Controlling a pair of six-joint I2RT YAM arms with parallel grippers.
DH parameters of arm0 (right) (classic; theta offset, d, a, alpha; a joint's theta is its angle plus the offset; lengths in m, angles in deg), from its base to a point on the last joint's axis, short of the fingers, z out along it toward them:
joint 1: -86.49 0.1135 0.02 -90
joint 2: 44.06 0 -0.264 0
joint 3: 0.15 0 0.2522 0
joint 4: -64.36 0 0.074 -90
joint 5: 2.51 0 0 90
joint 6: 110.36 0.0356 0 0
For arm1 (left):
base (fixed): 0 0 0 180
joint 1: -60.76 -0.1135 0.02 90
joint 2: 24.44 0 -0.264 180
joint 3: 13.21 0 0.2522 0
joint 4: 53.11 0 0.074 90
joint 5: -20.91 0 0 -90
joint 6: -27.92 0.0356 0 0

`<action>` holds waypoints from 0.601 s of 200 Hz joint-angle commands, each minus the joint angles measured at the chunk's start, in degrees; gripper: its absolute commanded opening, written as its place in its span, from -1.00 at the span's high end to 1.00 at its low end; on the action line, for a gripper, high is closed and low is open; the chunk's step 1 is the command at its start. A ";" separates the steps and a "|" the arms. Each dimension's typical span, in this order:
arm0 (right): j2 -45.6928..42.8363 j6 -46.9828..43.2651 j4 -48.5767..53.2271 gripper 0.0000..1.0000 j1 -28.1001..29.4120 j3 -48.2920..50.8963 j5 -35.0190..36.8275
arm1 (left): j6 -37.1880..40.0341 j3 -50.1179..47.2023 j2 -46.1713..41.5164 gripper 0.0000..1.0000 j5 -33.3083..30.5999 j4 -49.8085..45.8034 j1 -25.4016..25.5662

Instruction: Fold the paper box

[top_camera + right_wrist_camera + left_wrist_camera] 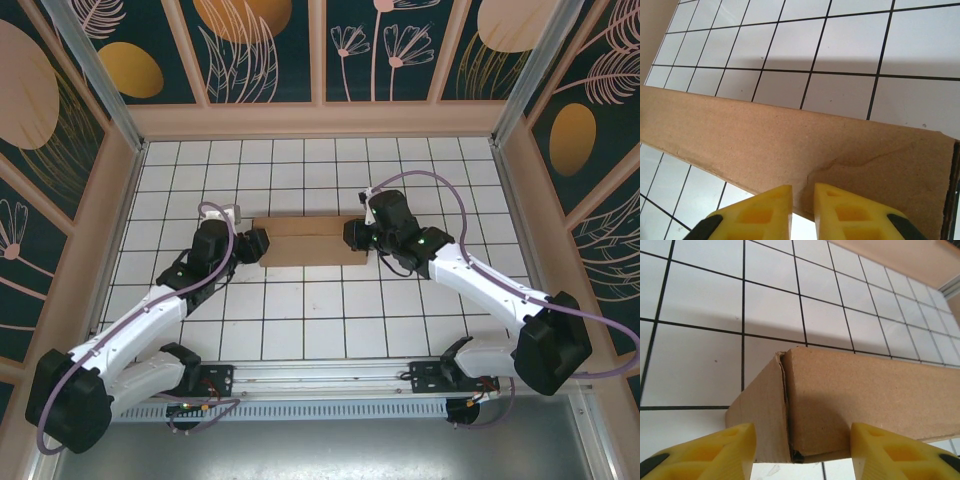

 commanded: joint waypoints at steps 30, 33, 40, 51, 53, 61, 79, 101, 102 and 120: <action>-4.69 -2.05 2.07 0.21 -0.34 -2.36 -2.50 | -1.65 -3.51 0.81 0.08 -1.14 -5.97 -0.17; -5.07 -2.06 2.09 0.20 -0.50 -2.67 -2.82 | -1.56 -3.44 0.84 0.08 -1.18 -6.01 -0.17; -5.80 -2.14 2.13 0.20 -1.11 -3.31 -3.63 | -1.34 -3.37 0.93 0.09 -1.23 -6.14 -0.17; -6.84 -2.15 2.45 0.21 -2.40 -4.37 -4.52 | -1.07 -3.25 1.03 0.10 -1.36 -6.30 -0.17; -6.97 -2.08 2.51 0.21 -2.66 -4.52 -4.60 | -1.11 -3.24 1.05 0.10 -1.42 -6.32 -0.17; -7.71 -1.53 3.00 0.24 -3.92 -4.99 -4.28 | -0.94 -3.24 0.94 0.10 -1.42 -6.32 -0.17; -8.63 -0.05 3.91 0.30 -7.14 -5.05 -3.89 | -0.54 -3.13 0.85 0.11 -1.70 -6.50 -0.17; -8.73 0.40 5.02 0.19 -12.14 -4.19 -3.97 | -0.49 -3.03 0.85 0.11 -1.79 -6.50 -0.18; -8.66 0.36 5.08 0.18 -12.29 -4.21 -3.99 | -0.51 -3.05 0.85 0.11 -1.79 -6.45 -0.18; -7.54 -1.00 5.40 0.10 -12.70 -3.10 -4.52 | -0.55 -3.09 0.85 0.11 -1.71 -6.33 -0.17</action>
